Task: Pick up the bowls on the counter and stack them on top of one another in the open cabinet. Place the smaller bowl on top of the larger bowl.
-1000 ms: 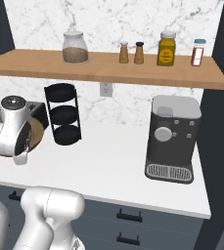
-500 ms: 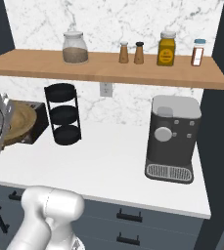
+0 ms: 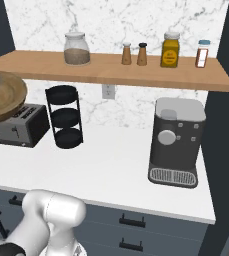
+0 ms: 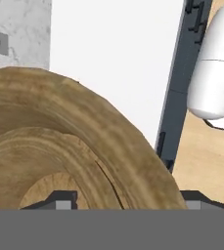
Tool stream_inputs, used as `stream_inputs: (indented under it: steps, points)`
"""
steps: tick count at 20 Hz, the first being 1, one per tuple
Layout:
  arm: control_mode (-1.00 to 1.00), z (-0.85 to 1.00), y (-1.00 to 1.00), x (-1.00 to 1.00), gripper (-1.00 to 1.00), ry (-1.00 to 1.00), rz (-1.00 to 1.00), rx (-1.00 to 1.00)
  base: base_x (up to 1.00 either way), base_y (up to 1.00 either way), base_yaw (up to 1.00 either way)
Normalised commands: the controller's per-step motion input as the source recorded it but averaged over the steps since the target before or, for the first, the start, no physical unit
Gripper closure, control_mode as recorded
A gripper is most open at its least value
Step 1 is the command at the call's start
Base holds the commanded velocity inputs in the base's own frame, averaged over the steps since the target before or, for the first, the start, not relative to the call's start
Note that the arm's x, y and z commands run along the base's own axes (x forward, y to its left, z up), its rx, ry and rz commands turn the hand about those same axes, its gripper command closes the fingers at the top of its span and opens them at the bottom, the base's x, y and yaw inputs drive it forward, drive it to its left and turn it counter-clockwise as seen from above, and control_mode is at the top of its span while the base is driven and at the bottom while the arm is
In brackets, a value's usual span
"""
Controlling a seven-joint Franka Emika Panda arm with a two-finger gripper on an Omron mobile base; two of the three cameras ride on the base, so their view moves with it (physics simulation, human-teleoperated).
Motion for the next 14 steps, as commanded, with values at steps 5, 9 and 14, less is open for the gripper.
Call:
stream_inputs:
  steps: [5,9,14]
  points:
    - [-1.00,0.28,0.00,0.24,1.00,-0.38,-0.01,0.00,0.00,0.00,0.00]
    - [-1.00,0.33,0.00,0.36,1.00,-0.22,0.00,0.01,0.00,0.00,0.00]
    - [-1.00,0.49,0.00,0.47,1.00,0.00,0.00,0.07,0.00,0.00,0.00]
